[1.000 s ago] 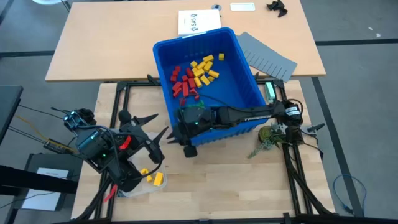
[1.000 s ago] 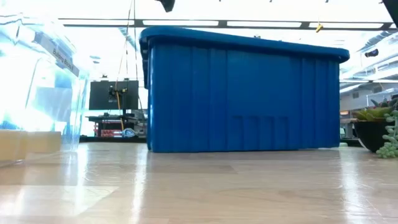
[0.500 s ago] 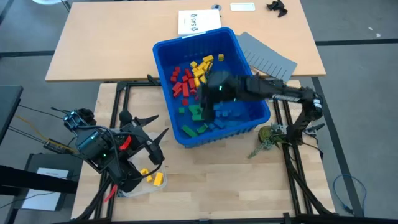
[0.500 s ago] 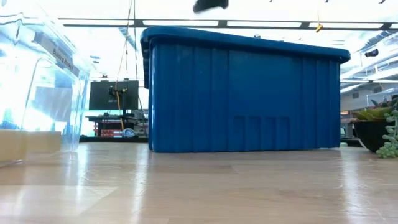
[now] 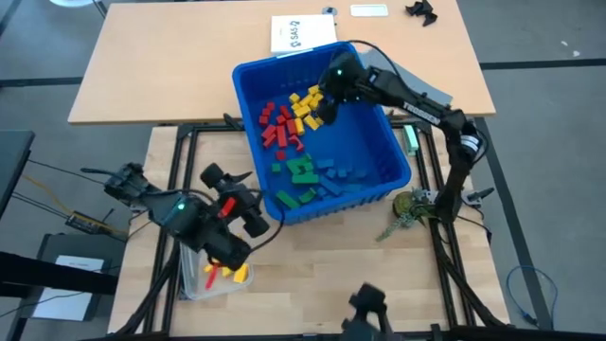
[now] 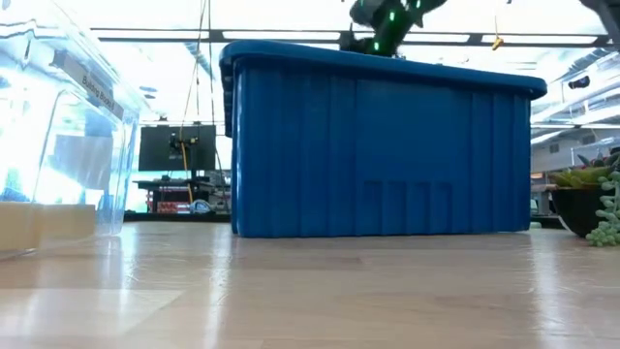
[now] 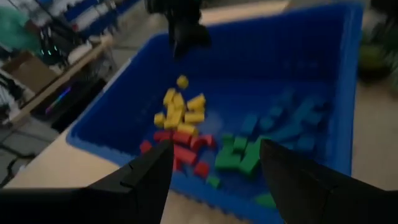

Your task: Sort Items/Unsort Items

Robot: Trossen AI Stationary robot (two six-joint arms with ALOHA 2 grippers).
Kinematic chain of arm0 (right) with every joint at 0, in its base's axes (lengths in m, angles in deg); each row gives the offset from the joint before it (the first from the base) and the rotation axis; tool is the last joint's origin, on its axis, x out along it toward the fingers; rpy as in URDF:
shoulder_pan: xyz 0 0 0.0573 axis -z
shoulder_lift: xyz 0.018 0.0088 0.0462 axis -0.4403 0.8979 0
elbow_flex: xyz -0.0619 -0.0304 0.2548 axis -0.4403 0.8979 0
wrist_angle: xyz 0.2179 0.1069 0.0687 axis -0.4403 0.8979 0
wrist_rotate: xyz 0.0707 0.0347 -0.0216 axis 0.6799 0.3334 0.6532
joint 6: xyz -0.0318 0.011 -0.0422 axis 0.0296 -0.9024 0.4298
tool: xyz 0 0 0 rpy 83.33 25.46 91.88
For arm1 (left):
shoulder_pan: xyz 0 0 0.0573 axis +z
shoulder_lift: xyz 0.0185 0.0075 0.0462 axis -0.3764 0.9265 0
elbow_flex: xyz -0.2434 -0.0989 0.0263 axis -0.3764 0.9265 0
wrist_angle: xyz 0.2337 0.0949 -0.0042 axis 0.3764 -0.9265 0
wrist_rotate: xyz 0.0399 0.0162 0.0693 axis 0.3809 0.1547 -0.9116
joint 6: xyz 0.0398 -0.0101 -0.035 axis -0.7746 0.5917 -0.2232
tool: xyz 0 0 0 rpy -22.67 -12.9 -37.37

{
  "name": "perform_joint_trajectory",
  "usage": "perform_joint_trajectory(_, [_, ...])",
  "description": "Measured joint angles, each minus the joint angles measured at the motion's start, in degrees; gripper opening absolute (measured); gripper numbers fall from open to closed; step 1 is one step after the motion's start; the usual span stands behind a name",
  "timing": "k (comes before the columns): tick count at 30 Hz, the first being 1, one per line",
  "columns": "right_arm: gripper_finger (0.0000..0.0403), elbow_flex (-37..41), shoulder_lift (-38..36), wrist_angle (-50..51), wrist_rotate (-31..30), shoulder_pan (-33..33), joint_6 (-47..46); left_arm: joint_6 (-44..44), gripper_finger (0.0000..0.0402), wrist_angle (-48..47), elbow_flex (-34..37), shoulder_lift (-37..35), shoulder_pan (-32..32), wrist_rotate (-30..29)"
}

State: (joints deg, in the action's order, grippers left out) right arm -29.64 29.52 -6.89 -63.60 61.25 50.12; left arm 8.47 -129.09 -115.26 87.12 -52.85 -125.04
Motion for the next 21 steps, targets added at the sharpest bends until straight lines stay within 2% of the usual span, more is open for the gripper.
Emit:
perform_joint_trajectory(4, [0.0271,0.07,4.70,-1.08,2.50,3.41,1.30,1.24,0.0248,0.22,4.14,0.00,2.88,3.96])
perform_joint_trajectory(9, [0.0263,0.08,10.62,-2.97,1.98,5.55,4.92,2.81,0.0248,0.19,11.14,-0.09,6.17,7.18])
perform_joint_trajectory(15, [0.0251,0.05,16.23,-5.14,2.39,7.48,4.88,2.86,0.0248,5.49,19.46,-0.09,8.50,7.15])
perform_joint_trajectory(21, [0.0241,0.05,20.64,-5.28,3.19,8.74,6.57,2.57,0.0248,11.68,24.18,-0.04,8.65,7.17])
